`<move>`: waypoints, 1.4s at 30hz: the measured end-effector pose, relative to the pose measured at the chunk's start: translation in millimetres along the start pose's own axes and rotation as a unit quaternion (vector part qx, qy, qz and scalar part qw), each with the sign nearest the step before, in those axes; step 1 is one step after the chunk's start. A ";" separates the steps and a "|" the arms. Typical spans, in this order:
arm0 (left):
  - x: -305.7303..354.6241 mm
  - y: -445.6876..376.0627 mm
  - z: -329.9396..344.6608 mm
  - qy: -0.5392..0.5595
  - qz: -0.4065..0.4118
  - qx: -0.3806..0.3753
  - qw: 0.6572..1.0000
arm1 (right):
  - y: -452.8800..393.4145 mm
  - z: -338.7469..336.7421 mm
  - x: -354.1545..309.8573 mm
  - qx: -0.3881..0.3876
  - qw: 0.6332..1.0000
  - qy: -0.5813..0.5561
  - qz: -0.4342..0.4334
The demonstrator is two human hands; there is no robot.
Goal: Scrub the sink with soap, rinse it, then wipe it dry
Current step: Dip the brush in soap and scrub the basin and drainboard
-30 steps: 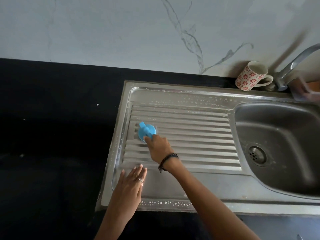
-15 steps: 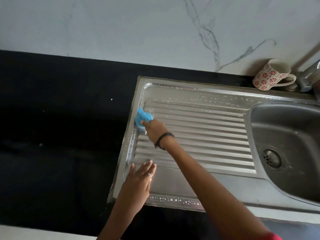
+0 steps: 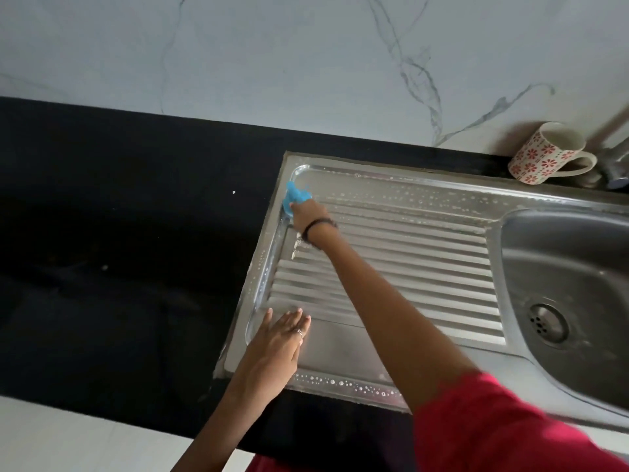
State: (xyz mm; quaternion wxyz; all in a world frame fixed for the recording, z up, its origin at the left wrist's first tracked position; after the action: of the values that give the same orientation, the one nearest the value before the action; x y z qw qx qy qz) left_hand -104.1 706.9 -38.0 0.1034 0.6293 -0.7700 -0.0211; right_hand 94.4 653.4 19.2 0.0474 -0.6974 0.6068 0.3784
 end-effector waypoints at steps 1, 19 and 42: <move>3.3 0.4 -0.4 -0.004 -0.002 -0.030 1.000 | 15.0 9.9 4.9 -0.007 1.000 0.028 -0.010; 66.0 -9.5 3.1 -0.043 0.049 -0.025 0.998 | 88.9 -76.6 180.9 0.171 0.970 0.004 0.170; 89.4 -25.1 -7.4 -0.050 -0.047 -0.155 0.985 | 195.5 -64.7 249.4 0.166 0.967 0.009 0.193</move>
State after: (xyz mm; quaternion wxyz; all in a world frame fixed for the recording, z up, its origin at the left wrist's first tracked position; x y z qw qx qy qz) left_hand -95.2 615.4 -23.0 0.1599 0.6391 -0.7313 -0.1768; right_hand -53.4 366.6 -4.0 0.0832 -0.5528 0.7846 0.2682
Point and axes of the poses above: each hand's wrist, its own y-axis away from the middle knuckle, its own z-axis out of the palm, x = y × z, the point moved 1 cm from there along -y, towards the middle knuckle, and after that the axes turned 4 degrees about -y, right-handed, at the moved point
